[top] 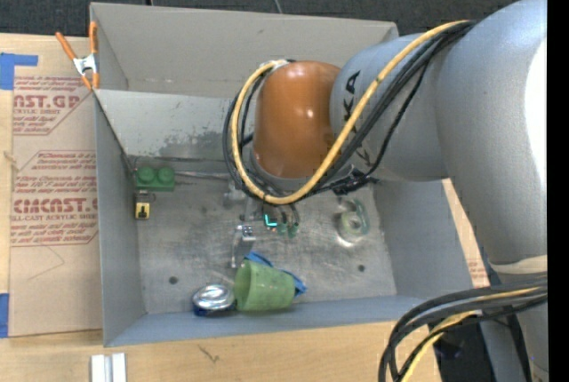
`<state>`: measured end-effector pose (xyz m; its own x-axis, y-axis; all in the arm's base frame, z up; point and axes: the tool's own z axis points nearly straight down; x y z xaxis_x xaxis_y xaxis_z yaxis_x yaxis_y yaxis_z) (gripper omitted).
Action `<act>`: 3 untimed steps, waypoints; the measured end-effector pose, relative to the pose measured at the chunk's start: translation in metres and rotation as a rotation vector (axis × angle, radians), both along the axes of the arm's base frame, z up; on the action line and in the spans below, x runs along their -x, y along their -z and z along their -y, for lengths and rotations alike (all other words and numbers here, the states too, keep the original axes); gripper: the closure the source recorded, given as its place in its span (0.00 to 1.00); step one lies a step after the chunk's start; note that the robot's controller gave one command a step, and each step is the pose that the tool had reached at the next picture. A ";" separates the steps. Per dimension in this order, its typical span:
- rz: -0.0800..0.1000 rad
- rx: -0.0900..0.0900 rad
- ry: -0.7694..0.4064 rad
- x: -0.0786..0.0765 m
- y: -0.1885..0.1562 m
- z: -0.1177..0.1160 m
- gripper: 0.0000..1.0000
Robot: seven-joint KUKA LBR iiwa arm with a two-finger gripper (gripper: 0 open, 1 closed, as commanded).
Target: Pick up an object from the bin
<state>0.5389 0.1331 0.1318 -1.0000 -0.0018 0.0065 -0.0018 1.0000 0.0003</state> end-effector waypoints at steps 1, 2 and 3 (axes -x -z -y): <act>0.011 -0.004 -0.125 0.038 0.041 0.026 0.00; 0.010 -0.016 -0.098 0.031 0.053 0.086 0.00; 0.016 -0.002 -0.105 0.029 0.057 0.144 0.00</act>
Offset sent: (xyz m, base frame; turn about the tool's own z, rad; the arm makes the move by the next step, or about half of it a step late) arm -0.0555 -0.0397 -0.0618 -0.1481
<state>0.5102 -0.0106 0.0752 -0.9943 -0.1065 -0.0091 -0.1065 0.9943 0.0010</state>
